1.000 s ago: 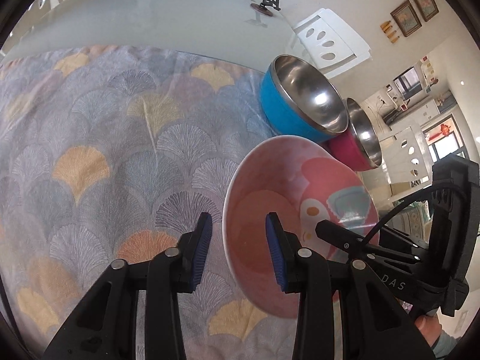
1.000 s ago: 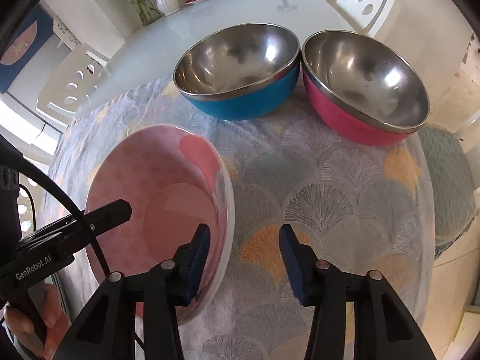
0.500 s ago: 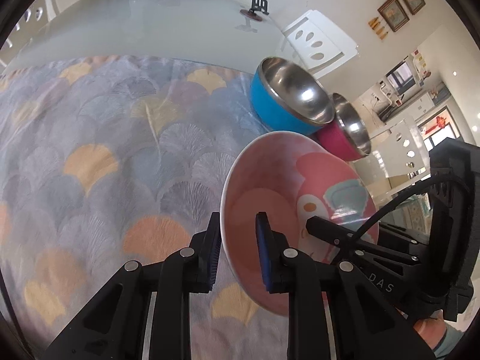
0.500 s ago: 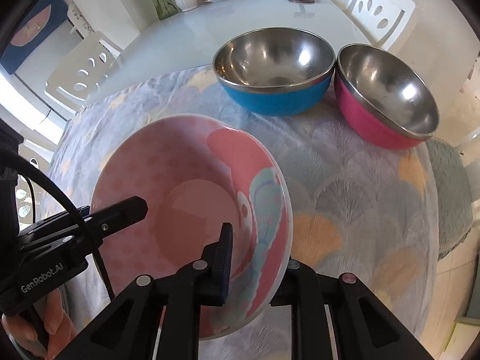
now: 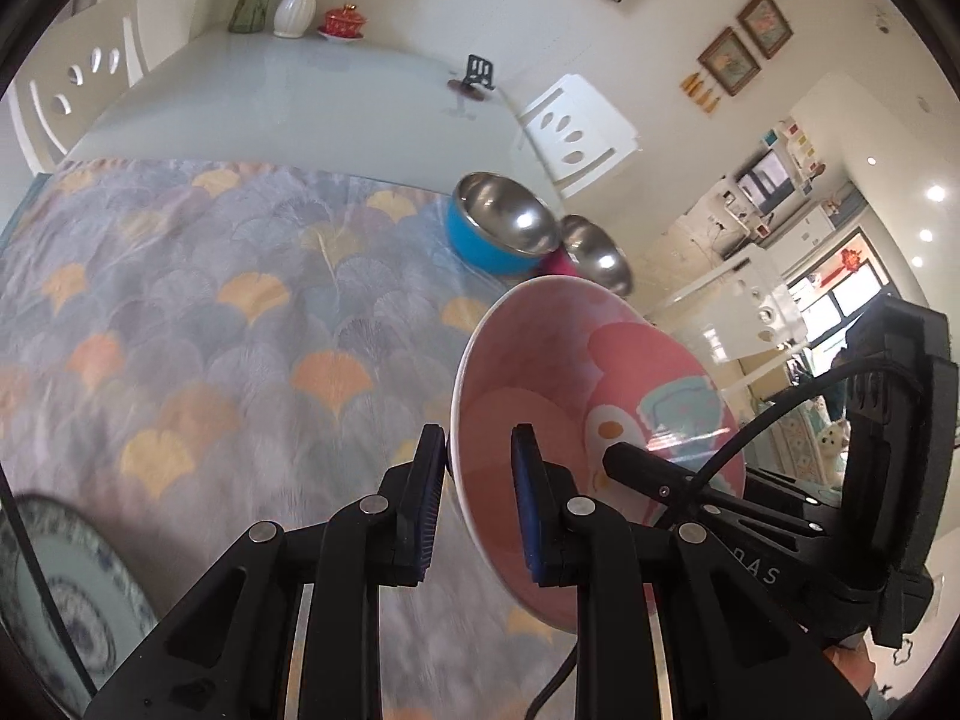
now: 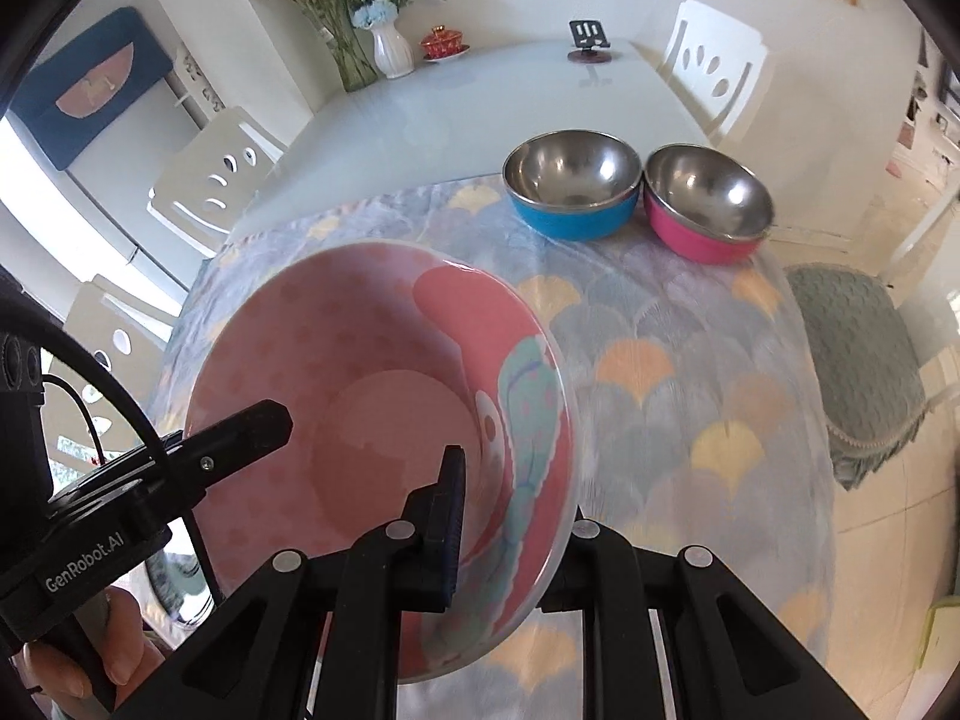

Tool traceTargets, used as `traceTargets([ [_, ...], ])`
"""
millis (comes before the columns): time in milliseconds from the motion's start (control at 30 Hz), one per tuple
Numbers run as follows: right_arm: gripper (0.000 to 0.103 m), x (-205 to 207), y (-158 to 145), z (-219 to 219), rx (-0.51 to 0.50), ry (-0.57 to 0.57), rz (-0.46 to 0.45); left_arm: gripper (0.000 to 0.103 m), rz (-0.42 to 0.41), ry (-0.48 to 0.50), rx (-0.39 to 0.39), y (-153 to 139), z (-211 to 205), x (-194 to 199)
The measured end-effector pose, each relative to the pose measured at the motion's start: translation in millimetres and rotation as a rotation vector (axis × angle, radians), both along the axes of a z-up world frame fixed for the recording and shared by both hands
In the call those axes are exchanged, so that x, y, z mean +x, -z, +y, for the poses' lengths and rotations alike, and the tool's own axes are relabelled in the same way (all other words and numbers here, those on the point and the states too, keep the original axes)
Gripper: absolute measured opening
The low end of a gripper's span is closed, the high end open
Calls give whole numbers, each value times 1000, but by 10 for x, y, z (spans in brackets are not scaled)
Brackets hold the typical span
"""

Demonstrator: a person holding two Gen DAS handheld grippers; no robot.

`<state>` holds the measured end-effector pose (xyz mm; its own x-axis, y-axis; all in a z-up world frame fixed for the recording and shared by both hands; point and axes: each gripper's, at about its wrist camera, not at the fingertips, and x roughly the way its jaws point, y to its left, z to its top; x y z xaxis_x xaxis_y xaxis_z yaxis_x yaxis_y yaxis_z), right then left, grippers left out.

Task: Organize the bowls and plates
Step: 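Lift the pink bowl with both grippers and carry it toward the plates, then lower the pink bowl onto the floral plate stack and open both grippers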

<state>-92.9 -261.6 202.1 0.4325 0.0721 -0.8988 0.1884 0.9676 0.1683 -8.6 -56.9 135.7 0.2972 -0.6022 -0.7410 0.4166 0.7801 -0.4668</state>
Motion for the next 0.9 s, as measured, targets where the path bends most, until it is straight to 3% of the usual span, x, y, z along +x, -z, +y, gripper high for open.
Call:
traceTargets([
  [233,17,-528,-63,246,-31,19,14,19,30,16,-13,64,135,-448],
  [567,19,-896,656,139,46,36,144,19,128,32,59,729,55,-765],
  [900,19,-995,897,97,22,61,176,19,144,49,82,970,8,-879],
])
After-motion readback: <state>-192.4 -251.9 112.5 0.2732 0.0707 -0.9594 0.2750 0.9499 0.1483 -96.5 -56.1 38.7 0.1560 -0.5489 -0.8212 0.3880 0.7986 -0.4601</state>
